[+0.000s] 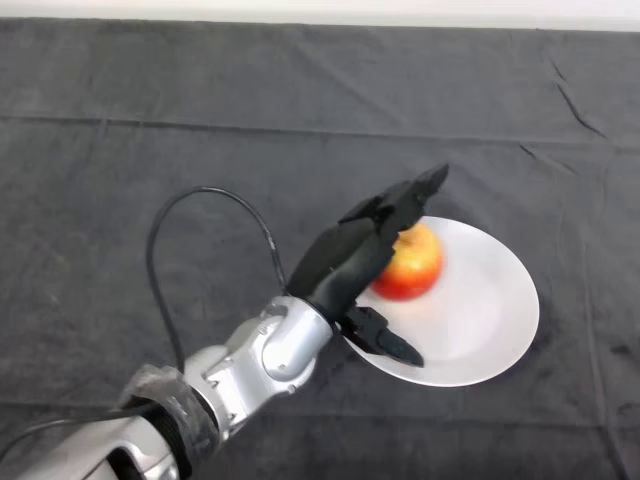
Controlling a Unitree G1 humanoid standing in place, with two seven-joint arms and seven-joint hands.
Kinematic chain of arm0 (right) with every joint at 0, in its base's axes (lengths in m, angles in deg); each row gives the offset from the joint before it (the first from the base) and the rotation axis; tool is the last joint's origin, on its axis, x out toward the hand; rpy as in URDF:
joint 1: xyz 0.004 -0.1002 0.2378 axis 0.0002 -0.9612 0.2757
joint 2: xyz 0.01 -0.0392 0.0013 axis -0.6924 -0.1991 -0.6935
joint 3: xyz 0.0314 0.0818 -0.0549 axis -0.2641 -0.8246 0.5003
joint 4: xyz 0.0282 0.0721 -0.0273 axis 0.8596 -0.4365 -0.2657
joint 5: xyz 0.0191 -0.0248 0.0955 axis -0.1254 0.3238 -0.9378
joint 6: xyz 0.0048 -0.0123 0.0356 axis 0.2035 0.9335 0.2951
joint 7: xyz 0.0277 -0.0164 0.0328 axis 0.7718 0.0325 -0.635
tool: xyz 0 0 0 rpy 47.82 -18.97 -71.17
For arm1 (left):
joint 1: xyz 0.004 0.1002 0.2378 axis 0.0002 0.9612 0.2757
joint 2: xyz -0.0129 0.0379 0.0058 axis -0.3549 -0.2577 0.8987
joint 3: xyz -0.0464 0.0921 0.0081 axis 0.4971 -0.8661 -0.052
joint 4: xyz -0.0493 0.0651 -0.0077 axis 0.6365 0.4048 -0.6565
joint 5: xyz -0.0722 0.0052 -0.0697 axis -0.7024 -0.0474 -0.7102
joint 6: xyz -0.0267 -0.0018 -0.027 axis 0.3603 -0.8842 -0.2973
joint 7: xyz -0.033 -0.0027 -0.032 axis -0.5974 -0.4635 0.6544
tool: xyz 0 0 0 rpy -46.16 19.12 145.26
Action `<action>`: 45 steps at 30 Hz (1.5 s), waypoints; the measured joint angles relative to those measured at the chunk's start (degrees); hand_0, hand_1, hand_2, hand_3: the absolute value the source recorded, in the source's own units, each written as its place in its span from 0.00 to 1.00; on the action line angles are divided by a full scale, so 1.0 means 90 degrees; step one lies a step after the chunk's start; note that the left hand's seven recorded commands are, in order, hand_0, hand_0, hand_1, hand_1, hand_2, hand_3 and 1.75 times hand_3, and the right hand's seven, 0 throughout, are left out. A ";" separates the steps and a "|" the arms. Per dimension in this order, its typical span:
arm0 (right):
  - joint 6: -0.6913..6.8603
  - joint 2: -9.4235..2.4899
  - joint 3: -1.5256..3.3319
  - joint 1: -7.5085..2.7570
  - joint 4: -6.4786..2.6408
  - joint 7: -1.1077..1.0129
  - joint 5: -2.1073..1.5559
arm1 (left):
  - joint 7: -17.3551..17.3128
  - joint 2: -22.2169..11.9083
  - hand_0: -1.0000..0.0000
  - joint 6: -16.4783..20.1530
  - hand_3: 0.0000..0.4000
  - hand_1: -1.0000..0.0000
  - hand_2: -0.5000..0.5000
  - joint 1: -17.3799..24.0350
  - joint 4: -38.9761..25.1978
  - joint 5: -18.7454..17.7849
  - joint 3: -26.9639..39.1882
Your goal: Move the apple to the plate
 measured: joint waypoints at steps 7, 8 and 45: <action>0.0000 0.0001 -0.0002 -0.0001 0.0000 0.0000 0.0000 | 0.0024 -0.0319 1.00 -0.0006 0.00 1.00 0.50 0.0000 -0.0406 -0.0125 0.0617; 0.0000 0.0001 -0.0002 -0.0001 0.0000 0.0000 0.0000 | 0.0039 -0.0345 1.00 -0.0013 0.00 1.00 0.50 0.0001 -0.0452 -0.0124 0.0705; 0.0012 -0.0016 -0.0004 -0.0010 -0.0027 0.0001 -0.0001 | 0.0403 -0.1495 1.00 -0.0308 0.00 1.00 0.50 0.1286 -0.1676 -0.0970 0.4069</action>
